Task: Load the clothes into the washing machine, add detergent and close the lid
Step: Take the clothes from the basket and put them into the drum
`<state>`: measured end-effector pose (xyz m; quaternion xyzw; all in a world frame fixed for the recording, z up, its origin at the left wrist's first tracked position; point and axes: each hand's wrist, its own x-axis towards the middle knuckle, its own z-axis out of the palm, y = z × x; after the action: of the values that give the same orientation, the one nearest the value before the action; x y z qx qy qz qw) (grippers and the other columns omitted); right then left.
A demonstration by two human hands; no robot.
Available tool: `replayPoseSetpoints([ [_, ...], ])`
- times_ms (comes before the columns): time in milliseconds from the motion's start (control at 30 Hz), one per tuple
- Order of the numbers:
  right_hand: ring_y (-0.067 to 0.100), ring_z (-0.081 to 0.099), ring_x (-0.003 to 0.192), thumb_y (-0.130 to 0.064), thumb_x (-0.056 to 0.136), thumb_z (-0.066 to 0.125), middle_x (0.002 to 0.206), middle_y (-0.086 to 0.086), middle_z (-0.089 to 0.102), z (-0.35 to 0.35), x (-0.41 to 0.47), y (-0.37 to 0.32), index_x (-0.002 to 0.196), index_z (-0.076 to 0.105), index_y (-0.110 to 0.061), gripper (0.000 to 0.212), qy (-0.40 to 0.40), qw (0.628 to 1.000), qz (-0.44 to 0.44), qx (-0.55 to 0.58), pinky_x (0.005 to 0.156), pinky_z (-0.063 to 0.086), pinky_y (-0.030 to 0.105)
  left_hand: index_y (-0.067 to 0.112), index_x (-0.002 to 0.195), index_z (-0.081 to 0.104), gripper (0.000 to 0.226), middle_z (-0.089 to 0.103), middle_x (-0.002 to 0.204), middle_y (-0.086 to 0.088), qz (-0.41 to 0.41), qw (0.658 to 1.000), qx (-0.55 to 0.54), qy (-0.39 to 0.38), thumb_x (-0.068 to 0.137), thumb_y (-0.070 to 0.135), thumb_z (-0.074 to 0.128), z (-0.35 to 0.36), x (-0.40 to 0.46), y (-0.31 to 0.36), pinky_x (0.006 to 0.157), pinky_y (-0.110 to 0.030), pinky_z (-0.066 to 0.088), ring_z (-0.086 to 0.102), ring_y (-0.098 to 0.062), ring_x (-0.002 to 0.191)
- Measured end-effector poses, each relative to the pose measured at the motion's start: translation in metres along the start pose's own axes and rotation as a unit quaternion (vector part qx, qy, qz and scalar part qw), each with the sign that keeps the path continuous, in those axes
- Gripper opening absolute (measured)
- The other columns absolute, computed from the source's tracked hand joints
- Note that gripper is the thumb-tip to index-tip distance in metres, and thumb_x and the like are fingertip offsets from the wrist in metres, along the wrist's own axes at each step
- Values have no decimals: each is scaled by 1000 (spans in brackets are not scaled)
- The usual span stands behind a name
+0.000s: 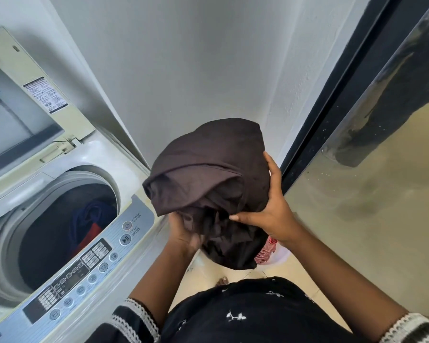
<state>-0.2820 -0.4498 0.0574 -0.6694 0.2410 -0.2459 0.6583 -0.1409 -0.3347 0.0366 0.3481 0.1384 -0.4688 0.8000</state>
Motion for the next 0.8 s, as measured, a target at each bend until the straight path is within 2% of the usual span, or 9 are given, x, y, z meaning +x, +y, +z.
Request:
replayPoseSetpoints([
  [67, 22, 58, 126, 5, 62, 86, 143, 7, 49, 3, 4, -1, 147, 30, -32, 108, 97, 994, -10, 40, 103, 50, 45, 12, 110, 69, 49, 75, 100, -12, -40, 999, 7, 0, 88, 50, 46, 3, -3, -8, 64, -42, 62, 72, -27, 88],
  [133, 22, 65, 112, 3, 61, 81, 125, -4, 62, -2, 8, -1, 137, 41, -31, 92, 173, 984, -5, 36, 97, 54, 50, 9, 133, 57, 58, 66, 125, -15, -57, 998, 41, 1, 87, 44, 50, 2, -1, -13, 87, -41, 57, 65, -27, 112],
  [267, 14, 64, 103, -4, 65, 80, 114, -20, 62, -15, 9, -1, 132, 45, -39, 83, 208, 964, -18, -165, 86, 54, 32, 13, 127, 55, 27, 64, 124, -13, -7, 967, 248, 58, 104, 12, 43, -8, 7, -20, 68, -33, 61, 68, -22, 92],
  [400, 25, 61, 100, -14, 66, 73, 118, -5, 59, -21, 9, -3, 132, 48, -39, 75, 180, 870, -74, -454, 73, 54, 37, 34, 154, 8, 96, 32, 150, -5, 50, 916, 395, 52, 87, -9, 63, -19, 5, -4, 95, -50, 54, 46, -30, 130],
  [533, 29, 62, 98, -11, 62, 71, 113, -4, 64, -17, 3, -1, 131, 50, -33, 75, 148, 829, -113, -527, 70, 52, 36, 53, 150, -1, 133, 8, 158, 19, 148, 766, 614, -118, 62, 12, 90, -22, 4, -4, 115, -43, 34, 25, -25, 146],
  [600, 27, 62, 93, -11, 61, 72, 111, -6, 65, -4, 0, -5, 131, 50, -31, 76, 132, 829, -137, -526, 70, 52, 34, 51, 148, 8, 126, 35, 150, 2, 140, 776, 594, -158, 62, 9, 90, -13, 3, -13, 93, -45, 53, 57, -31, 120],
  [667, 24, 61, 89, -12, 62, 74, 112, -7, 65, 12, -4, -11, 133, 49, -31, 76, 113, 829, -169, -522, 71, 52, 34, 39, 134, 29, 90, 63, 116, -2, 204, 816, 528, -118, 72, 3, 83, -10, 5, -19, 71, -34, 57, 70, -16, 90],
  [733, 22, 61, 96, -15, 66, 76, 124, -5, 61, 19, -4, -18, 136, 44, -31, 78, 76, 840, -198, -499, 80, 51, 36, 40, 117, 41, 60, 68, 106, 7, 275, 810, 514, -67, 80, 11, 78, -10, 6, -17, 77, -34, 58, 69, -7, 94],
  [800, 20, 56, 118, -23, 69, 76, 142, -5, 52, 15, 2, -26, 140, 38, -32, 81, 16, 868, -212, -448, 97, 44, 36, 42, 115, 47, 49, 69, 110, 14, 259, 836, 482, -49, 80, 20, 74, -14, 6, -13, 83, -30, 56, 67, -6, 102],
])
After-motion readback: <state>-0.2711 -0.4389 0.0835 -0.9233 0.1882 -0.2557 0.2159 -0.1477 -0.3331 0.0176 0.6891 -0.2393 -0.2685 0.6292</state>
